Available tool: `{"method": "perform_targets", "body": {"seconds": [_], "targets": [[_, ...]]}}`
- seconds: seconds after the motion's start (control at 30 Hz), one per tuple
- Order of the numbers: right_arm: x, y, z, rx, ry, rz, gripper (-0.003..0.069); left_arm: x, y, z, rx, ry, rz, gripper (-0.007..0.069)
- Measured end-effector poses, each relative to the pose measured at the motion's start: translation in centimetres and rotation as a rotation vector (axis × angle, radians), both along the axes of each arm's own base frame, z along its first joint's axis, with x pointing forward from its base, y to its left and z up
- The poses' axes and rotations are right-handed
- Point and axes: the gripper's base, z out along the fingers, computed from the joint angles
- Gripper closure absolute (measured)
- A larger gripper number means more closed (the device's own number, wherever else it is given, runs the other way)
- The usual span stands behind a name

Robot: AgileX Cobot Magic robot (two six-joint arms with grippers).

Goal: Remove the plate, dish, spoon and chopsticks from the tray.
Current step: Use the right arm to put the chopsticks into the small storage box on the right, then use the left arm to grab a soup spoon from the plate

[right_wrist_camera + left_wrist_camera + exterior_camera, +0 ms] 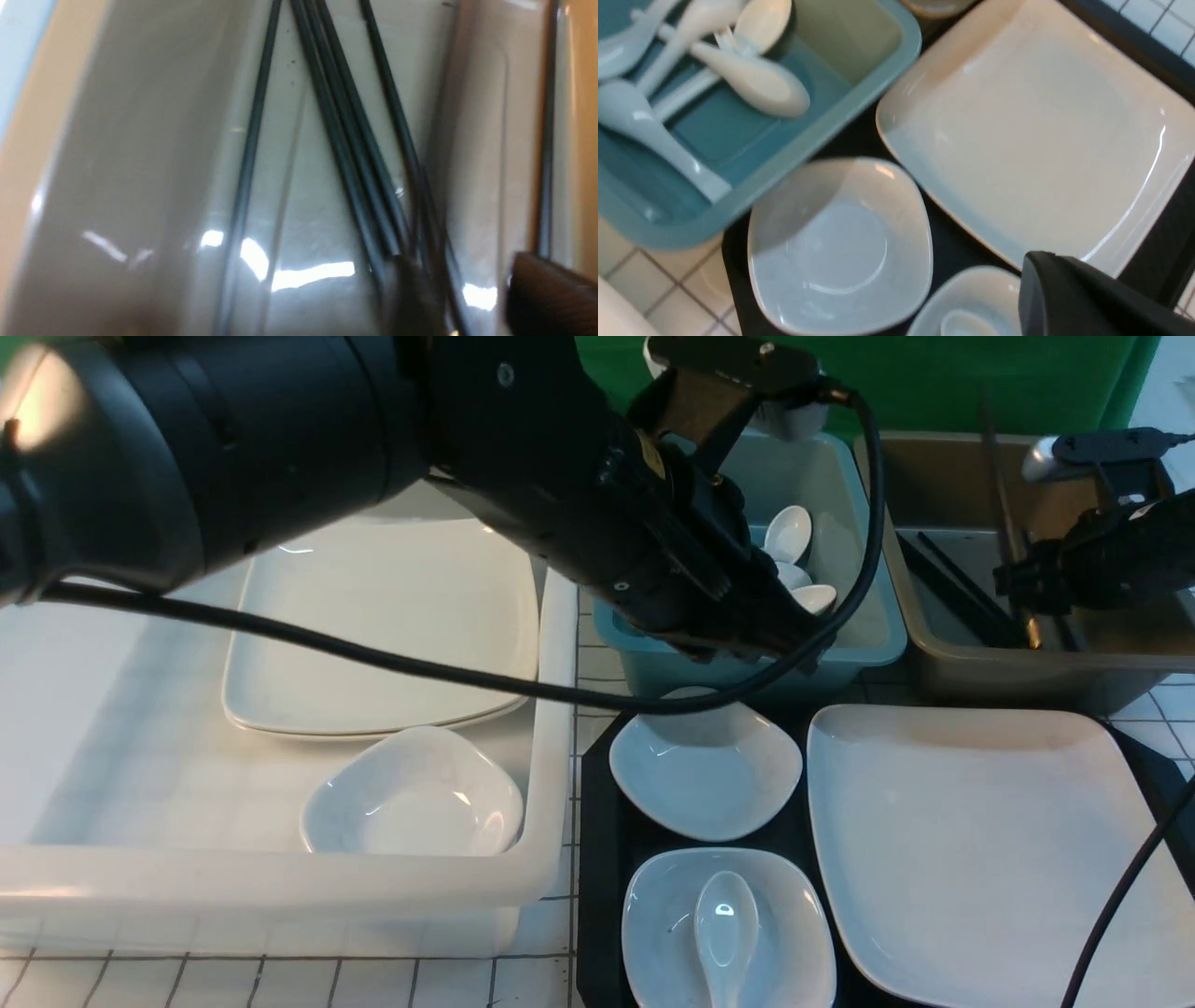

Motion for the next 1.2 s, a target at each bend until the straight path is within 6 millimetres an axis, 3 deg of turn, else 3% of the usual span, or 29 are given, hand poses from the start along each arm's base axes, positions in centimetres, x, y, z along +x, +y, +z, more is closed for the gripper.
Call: {"method": "perform_targets", "body": {"seconds": [0.07,0.17,0.23,0.3,0.33,0.37,0.4,0.47,0.6,0.77,0.9,1.0,1.2], "targets": [[-0.7,0.2,1.0,0.033,0.046,0.0,0.0211,-0.3,0.3,-0.3,0.035,0.05,0.016,0.0628],[-1.7,0.5,2.4,0.051,0.09,0.017,0.02,-0.7,0.4,-0.6,0.07,0.09,0.01,0.0628],[-3.5,0.8,4.5,0.079,0.16,0.028,0.0269,-1.8,0.0,-0.9,0.118,0.141,-0.017,0.0628],[-5.0,1.1,6.2,0.088,0.217,0.057,0.0385,-3.2,-0.8,-1.3,0.174,0.174,-0.038,0.0628],[-5.4,1.2,6.6,0.089,0.23,0.064,0.04,-3.3,-0.9,-1.4,0.181,0.176,-0.039,0.0628],[-7.0,1.4,8.3,0.091,0.27,0.097,0.0539,-4.6,-1.8,-2.1,0.26,0.211,-0.04,0.0628],[-7.9,1.5,9.5,0.09,0.274,0.109,0.058,-5.2,-2.1,-2.6,0.296,0.229,-0.039,0.0628],[-10.1,1.7,11.3,0.093,0.284,0.127,0.0633,-6.1,-3.0,-3.7,0.36,0.278,-0.041,0.0624],[-15.6,2.2,13.8,0.101,0.251,0.139,0.0657,-7.0,-4.6,-6.2,0.416,0.363,-0.019,0.0582],[-22.9,2.7,14.6,0.103,0.182,0.138,0.0658,-6.5,-5.7,-8.0,0.401,0.39,0.046,0.0434],[-26.9,2.9,14.7,0.093,0.106,0.135,0.0658,-6.1,-6.3,-9.0,0.388,0.384,0.05,0.0268],[-28.8,3.0,15.0,0.087,0.046,0.132,0.0658,-5.9,-6.6,-10.1,0.404,0.395,0.052,0.0197],[-29.9,3.0,15.6,0.082,-0.01,0.129,0.0658,-5.4,-7.3,-12.6,0.44,0.418,0.055,0.018]]}}
